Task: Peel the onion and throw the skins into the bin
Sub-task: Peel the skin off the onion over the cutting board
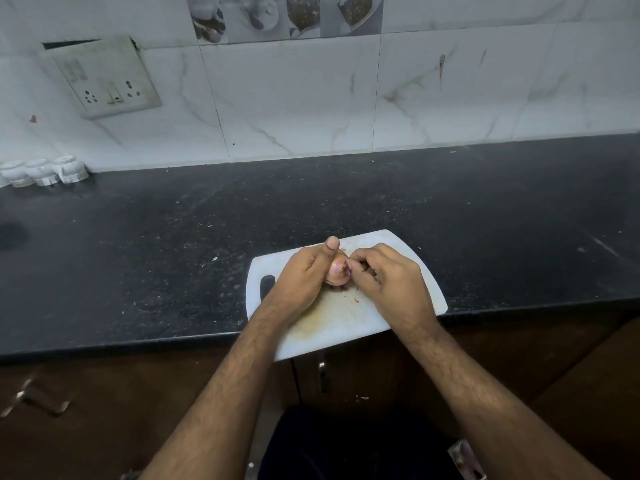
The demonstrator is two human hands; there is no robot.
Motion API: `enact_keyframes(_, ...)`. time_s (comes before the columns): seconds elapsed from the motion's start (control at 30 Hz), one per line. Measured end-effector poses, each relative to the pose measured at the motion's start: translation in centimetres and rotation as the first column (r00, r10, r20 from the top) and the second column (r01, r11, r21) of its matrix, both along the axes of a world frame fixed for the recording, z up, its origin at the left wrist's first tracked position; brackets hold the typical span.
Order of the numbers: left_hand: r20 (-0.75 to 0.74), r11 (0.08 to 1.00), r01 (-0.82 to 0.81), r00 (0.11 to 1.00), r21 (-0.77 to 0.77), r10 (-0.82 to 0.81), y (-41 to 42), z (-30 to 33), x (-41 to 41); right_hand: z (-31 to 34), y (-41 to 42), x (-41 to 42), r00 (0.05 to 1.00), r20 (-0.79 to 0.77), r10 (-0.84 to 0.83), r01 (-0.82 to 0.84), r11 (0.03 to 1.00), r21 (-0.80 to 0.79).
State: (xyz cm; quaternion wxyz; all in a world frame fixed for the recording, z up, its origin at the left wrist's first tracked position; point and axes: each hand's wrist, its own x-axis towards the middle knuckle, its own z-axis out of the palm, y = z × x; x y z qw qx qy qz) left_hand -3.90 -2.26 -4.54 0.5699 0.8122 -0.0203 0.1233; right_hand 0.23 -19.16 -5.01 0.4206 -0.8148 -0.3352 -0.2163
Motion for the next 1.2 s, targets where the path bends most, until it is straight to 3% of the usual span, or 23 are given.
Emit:
enact_keyframes(0.4,0.014,0.99,0.015,1.0,-0.143,-0.013,0.1,-0.4,0.0,0.2,0.0,1.3,0.976,-0.205,-0.073,0.09,0.993,0.073)
enact_keyframes(0.53,0.023,0.991,0.012,1.0,-0.136,-0.009,0.3,-0.6,0.1,0.4,0.1,0.7,0.985,-0.171,0.021,0.001,0.992,0.127)
enact_keyframes(0.63,0.019,0.991,0.028,0.999,-0.13,-0.025,0.1,-0.5,0.2,0.7,0.1,0.6,0.991,-0.125,0.052,-0.046,0.998,0.045)
enact_keyframes(0.97,-0.019,0.984,0.075,0.997,-0.16,-0.078,0.5,-0.6,0.3,0.6,0.1,1.2,0.984,-0.171,-0.058,0.069,0.996,0.056)
enact_keyframes(1.2,-0.022,0.969,0.106,0.993,-0.223,-0.114,0.4,-0.5,0.2,0.4,0.0,1.6,0.948,-0.307,-0.089,0.129,0.985,0.113)
